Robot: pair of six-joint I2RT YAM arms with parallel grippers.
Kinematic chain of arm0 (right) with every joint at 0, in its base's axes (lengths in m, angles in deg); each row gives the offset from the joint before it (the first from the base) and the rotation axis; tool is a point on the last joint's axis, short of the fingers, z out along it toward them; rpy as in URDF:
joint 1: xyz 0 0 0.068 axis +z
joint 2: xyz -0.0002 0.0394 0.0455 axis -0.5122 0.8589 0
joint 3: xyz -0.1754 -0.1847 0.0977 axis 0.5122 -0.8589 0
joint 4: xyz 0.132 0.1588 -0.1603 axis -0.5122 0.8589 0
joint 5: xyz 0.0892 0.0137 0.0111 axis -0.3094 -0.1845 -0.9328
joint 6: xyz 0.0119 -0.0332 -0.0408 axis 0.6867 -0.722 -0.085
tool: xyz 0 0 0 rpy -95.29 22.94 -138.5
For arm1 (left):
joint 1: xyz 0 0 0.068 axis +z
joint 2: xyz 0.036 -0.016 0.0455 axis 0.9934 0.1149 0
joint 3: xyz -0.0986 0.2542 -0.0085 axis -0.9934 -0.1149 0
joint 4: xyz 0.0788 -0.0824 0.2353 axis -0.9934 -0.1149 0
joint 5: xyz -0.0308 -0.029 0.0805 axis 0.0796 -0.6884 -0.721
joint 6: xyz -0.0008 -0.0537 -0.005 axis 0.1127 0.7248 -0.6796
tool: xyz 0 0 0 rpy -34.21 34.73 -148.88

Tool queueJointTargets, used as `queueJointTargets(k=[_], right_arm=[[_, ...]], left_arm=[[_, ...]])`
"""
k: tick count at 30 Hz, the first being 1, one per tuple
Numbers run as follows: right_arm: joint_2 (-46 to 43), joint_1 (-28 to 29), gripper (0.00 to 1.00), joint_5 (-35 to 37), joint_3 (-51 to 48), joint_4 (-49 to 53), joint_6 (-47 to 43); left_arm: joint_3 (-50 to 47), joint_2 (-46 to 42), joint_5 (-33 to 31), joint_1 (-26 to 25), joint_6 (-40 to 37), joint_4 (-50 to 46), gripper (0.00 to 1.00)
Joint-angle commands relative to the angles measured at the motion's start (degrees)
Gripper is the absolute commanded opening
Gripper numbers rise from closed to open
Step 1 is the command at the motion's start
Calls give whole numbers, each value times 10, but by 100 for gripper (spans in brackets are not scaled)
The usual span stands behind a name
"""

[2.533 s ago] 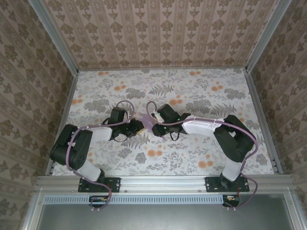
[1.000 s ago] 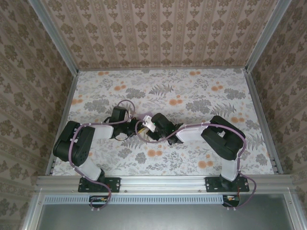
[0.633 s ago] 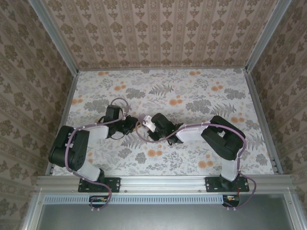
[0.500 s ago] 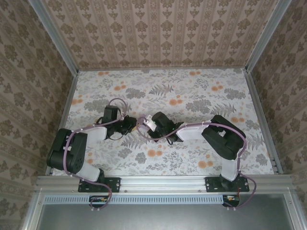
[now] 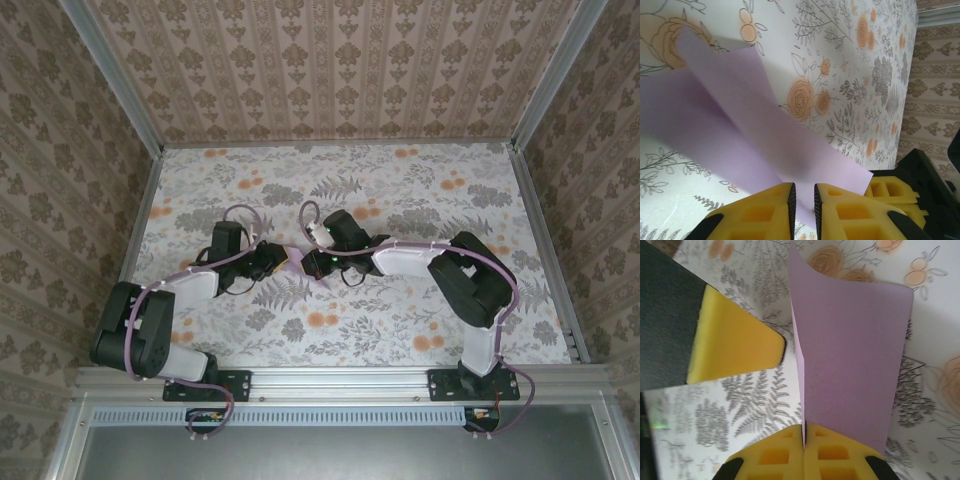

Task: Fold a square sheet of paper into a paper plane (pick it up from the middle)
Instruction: Fold the wing for the fifth time at the center of the table.

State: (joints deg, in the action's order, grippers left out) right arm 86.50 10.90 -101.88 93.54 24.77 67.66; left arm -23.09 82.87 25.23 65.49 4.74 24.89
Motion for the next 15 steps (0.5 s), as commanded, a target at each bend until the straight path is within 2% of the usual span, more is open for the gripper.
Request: queueJointTargets(k=[1, 15], right_arm=[[28, -4, 0, -72, 17, -12, 78], [82, -20, 0, -125, 31, -39, 127]], left_arm=[[-1, 9, 20, -3, -13, 24, 20], [-6, 49, 13, -12, -18, 41, 20]])
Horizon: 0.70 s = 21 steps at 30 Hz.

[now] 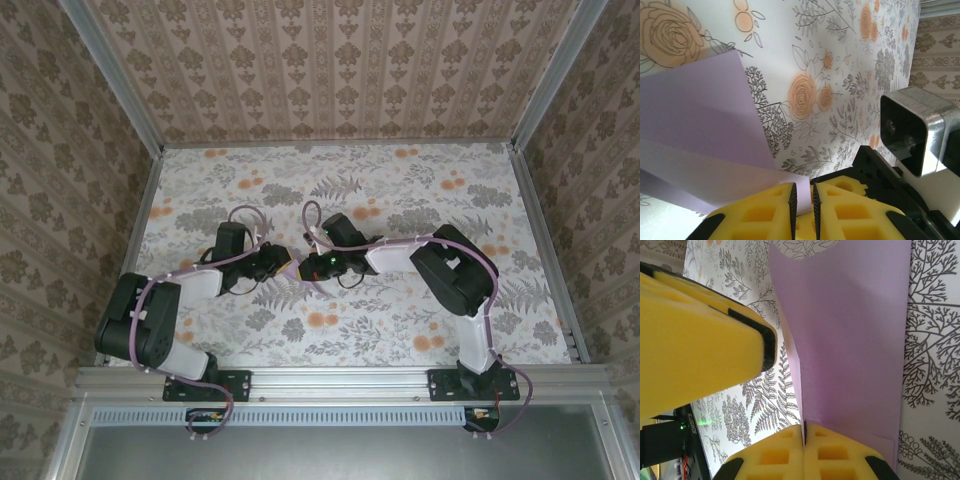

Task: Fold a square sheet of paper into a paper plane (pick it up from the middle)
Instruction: Fold the wing for the fifth time at the center of the table.

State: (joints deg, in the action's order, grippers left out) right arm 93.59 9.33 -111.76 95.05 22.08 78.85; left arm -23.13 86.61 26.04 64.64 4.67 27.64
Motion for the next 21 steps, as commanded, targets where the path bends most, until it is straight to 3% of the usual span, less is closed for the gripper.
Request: queueJointTargets(k=[1, 12, 21], right_arm=[[14, -4, 0, -28, 17, -11, 14], [29, -7, 0, -36, 30, 26, -6], [18, -8, 11, -35, 43, 73, -42]], left_arm=[[-4, 17, 5, -3, -17, 15, 19], [-7, 48, 0, -2, -18, 20, 19], [-7, 76, -22, 0, -15, 21, 17]])
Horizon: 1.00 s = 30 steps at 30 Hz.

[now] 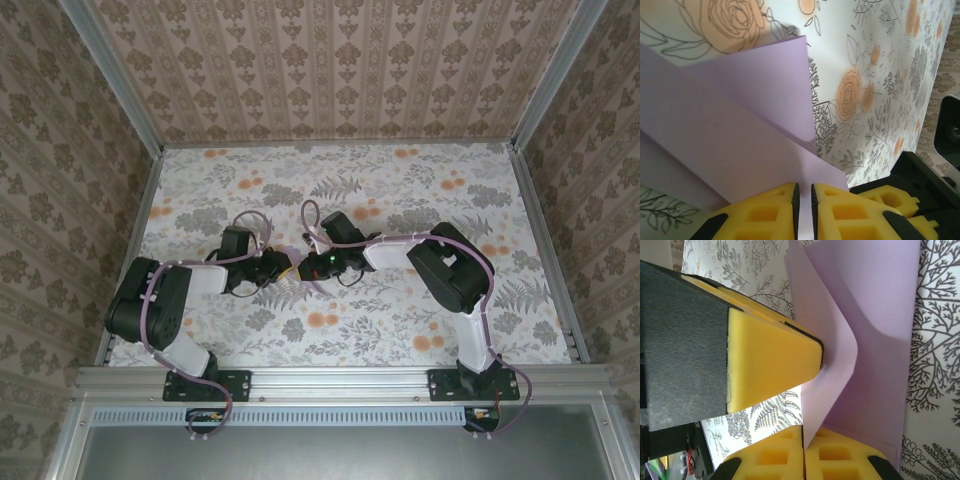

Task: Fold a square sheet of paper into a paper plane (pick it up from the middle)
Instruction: Fold the wing for the fifth time at the center of the table.

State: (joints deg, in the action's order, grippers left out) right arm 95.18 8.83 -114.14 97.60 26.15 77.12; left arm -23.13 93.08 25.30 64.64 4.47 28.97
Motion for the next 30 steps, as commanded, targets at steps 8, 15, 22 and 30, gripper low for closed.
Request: queueJointTargets(k=[8, 15, 22, 30], right_arm=[[-29, -3, 26, 1, 16, 71, -63], [-57, 1, 32, 38, -17, 80, -136], [-79, 26, 36, 121, -39, 83, -222], [-68, 45, 35, 139, -28, 93, -242]], left_arm=[[-10, 15, -17, 3, -13, 9, 17], [-9, 21, -16, 4, -12, 11, 18], [-7, 27, -16, 4, -9, 10, 17], [-8, 31, -15, 5, -8, 11, 17]])
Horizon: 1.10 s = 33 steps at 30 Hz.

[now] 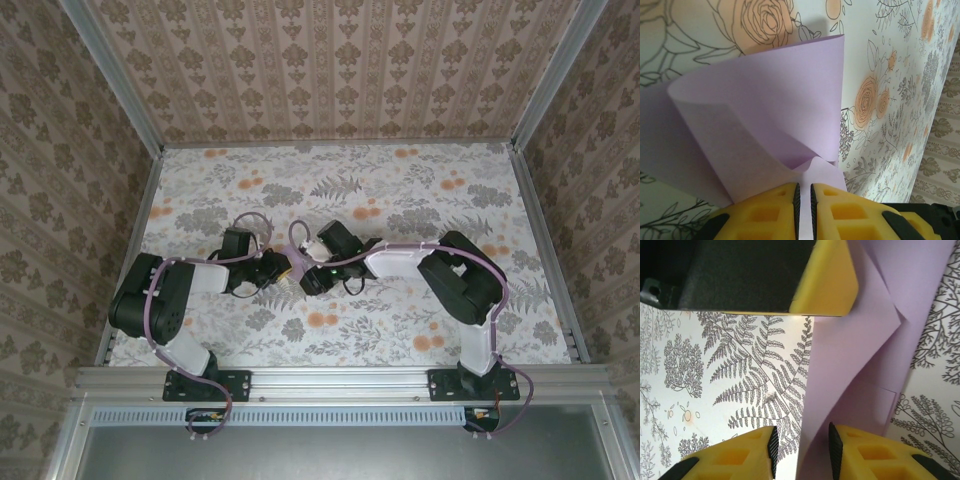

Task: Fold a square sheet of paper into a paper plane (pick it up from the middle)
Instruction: Fold the wing for the fifth time at the center of the table.

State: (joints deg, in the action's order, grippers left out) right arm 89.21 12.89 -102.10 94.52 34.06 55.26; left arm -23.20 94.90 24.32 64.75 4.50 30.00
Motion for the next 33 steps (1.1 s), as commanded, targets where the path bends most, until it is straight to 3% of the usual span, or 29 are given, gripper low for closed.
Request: queueJointTargets(k=[1, 15, 25, 33], right_arm=[[-6, 5, 34, 19, 3, 14, -24], [6, 7, 13, 21, 3, 3, -19], [16, 6, 17, 20, 5, 2, -31], [18, 1, 5, 4, -2, -15, -19]], left_arm=[[-7, 13, -5, 4, -7, 1, 17], [-5, 9, 0, 7, -8, -2, 17], [-5, 12, 0, 10, -8, -7, 17], [0, -3, 9, 13, -6, -7, 18]])
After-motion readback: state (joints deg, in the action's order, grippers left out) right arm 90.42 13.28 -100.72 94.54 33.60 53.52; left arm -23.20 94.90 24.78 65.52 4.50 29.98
